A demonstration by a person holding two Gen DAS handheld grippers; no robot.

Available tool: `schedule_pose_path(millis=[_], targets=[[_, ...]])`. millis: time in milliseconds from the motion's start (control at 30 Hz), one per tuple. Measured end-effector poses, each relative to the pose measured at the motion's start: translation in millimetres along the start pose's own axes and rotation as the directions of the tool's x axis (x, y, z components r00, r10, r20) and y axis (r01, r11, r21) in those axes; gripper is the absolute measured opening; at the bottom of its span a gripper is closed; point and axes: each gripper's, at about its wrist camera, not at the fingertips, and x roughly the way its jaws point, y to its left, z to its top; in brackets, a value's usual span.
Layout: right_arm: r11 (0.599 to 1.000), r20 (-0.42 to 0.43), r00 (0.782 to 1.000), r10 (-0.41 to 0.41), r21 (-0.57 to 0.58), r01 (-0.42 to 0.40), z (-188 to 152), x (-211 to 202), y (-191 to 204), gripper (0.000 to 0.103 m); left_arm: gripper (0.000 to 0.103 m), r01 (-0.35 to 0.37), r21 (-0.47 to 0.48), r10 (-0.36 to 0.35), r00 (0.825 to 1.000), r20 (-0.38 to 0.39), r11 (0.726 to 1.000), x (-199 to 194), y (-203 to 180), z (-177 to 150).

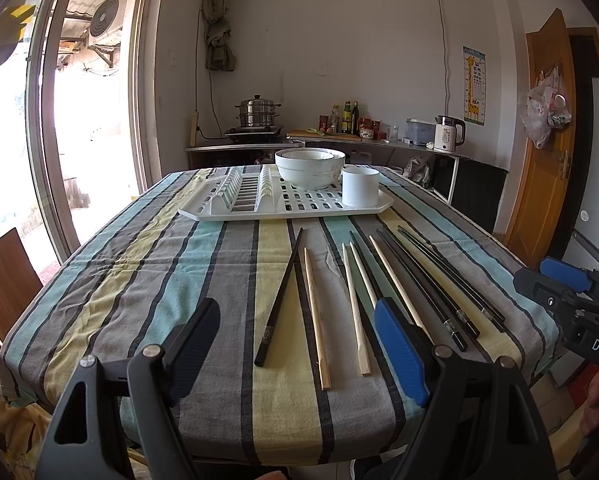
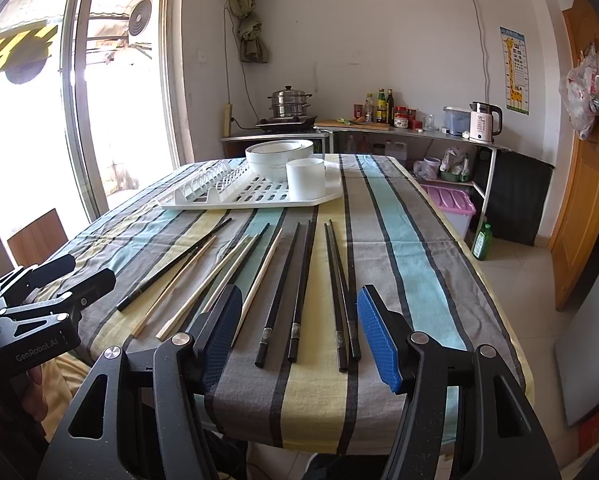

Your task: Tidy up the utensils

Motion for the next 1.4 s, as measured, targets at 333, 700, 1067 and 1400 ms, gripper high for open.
schedule_pose_path(millis=[333, 700, 1067, 1400], targets=[[1.000, 0.000, 1.000, 0.000, -0.002, 0.000, -0.5, -1.1, 1.1, 0.061, 0.082, 0.002, 0.001, -0.002, 1.000, 0.001, 1.000, -0.4, -0.1, 0.0], [1.000, 0.001, 1.000, 0.000, -0.002, 0.000, -0.3, -0.4, 0.5, 0.061, 0.082, 0.002, 0.002, -0.002, 1.000, 0.006, 1.000, -1.1, -1.3, 0.4], [1.000, -0.003, 1.000, 0.004, 0.001, -0.004, -0.5, 0.3, 1.3, 0.061, 0.082, 0.001, -0.002, -0.001, 1.000, -0.007, 1.000, 4.6, 1.2, 0.7], [1.000, -0.011, 1.000, 0.004, 0.005, -0.003, 3.8, 8.9, -1.7, 0.061, 0.082, -0.004, 0.005, 0.004, 0.999, -0.032, 1.000, 18.6, 3.0, 1.8]])
